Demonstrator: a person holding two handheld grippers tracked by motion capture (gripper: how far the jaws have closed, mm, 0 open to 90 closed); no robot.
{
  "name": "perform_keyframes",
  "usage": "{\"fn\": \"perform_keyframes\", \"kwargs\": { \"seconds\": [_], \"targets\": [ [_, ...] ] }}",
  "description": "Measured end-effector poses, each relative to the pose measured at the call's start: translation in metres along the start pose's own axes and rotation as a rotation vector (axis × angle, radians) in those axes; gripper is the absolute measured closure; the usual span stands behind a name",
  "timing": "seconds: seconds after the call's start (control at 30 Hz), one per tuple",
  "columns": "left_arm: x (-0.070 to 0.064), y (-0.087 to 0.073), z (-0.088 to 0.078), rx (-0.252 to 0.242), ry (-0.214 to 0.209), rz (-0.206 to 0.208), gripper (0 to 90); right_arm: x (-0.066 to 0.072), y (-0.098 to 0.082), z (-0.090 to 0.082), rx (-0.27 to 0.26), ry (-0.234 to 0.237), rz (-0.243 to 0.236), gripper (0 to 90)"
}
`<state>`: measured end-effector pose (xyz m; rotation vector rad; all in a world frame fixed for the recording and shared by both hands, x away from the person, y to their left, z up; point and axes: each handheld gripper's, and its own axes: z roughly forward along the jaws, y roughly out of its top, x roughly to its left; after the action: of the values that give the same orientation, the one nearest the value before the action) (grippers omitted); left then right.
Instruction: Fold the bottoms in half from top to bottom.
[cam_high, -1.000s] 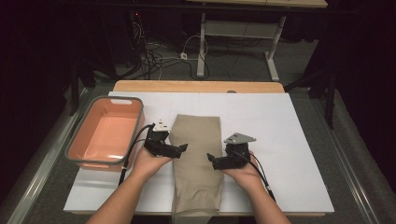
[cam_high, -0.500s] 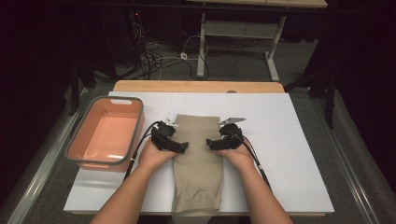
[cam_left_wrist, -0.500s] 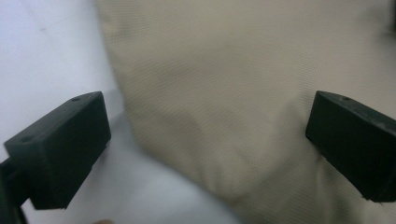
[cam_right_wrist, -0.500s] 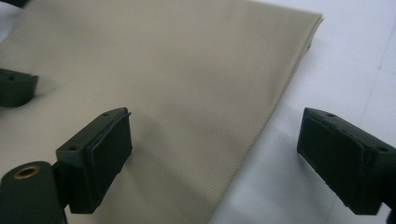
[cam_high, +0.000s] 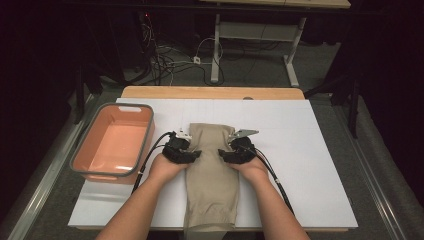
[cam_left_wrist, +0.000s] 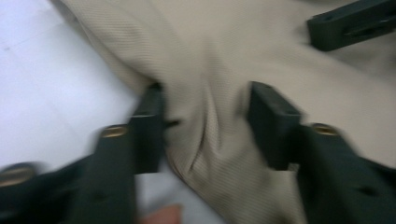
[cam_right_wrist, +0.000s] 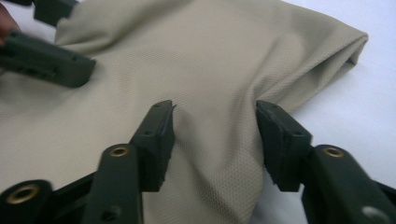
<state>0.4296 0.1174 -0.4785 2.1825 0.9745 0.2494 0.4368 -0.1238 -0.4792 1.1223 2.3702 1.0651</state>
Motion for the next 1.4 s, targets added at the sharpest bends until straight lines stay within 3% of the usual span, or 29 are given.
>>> {"fn": "perform_keyframes", "kwargs": {
  "seconds": [0.13,0.23,0.4,0.53,0.67,0.7,0.77,0.83,0.9,0.97,1.07,1.13,1.17,1.2,1.23,1.33,1.4],
  "targets": [
    [-0.003,0.0,0.001,-0.008,-0.023,0.022,70.9,0.0,-0.001,0.0,-0.004,0.041,-0.015,65.1],
    [-0.002,0.0,0.001,-0.009,-0.032,0.024,73.4,0.001,-0.001,0.0,-0.005,0.071,-0.012,75.1],
    [-0.003,-0.006,-0.004,-0.048,-0.036,0.034,76.7,0.005,-0.002,-0.002,0.003,0.136,-0.004,78.2],
    [-0.008,-0.003,-0.017,-0.111,-0.021,0.053,77.3,0.013,-0.001,-0.01,-0.022,0.085,-0.057,80.0],
    [-0.01,0.017,-0.033,-0.158,0.002,0.1,77.7,0.01,0.013,-0.031,-0.094,0.048,-0.062,80.3],
    [-0.01,0.023,-0.035,-0.162,0.018,0.109,77.6,0.007,0.018,-0.035,-0.108,0.042,-0.06,80.3],
    [-0.005,0.034,-0.036,-0.158,0.025,0.082,77.5,0.001,0.028,-0.04,-0.132,0.032,-0.051,80.2],
    [0.0,0.043,-0.031,-0.144,0.04,0.062,77.0,-0.003,0.036,-0.039,-0.137,0.019,-0.051,80.0],
    [0.006,0.052,-0.026,-0.127,0.056,0.069,77.1,-0.007,0.042,-0.033,-0.123,-0.002,-0.058,80.1],
    [0.013,0.067,-0.028,-0.152,0.072,0.073,77.7,-0.011,0.053,-0.029,-0.116,-0.041,-0.083,80.4],
    [0.017,0.099,-0.045,-0.23,0.119,0.089,77.4,-0.02,0.081,-0.038,-0.179,-0.06,-0.086,80.5],
    [0.021,0.115,-0.054,-0.28,0.151,0.062,68.1,-0.026,0.098,-0.046,-0.236,-0.07,-0.078,72.6],
    [0.023,0.118,-0.055,-0.273,0.167,0.038,55.6,-0.029,0.103,-0.047,-0.244,-0.091,-0.071,61.8],
    [0.026,0.119,-0.055,-0.254,0.172,0.01,48.1,-0.032,0.107,-0.046,-0.236,-0.106,-0.061,55.1],
    [0.027,0.117,-0.053,-0.229,0.159,-0.005,44.8,-0.035,0.108,-0.045,-0.222,-0.112,-0.05,55.1],
    [0.021,0.095,-0.046,-0.21,0.139,0.006,42.7,-0.036,0.094,-0.046,-0.209,-0.101,-0.026,54.0],
    [0.014,0.075,-0.041,-0.21,0.103,-0.005,42.5,-0.032,0.078,-0.048,-0.195,-0.082,-0.03,55.0]
  ]
}}
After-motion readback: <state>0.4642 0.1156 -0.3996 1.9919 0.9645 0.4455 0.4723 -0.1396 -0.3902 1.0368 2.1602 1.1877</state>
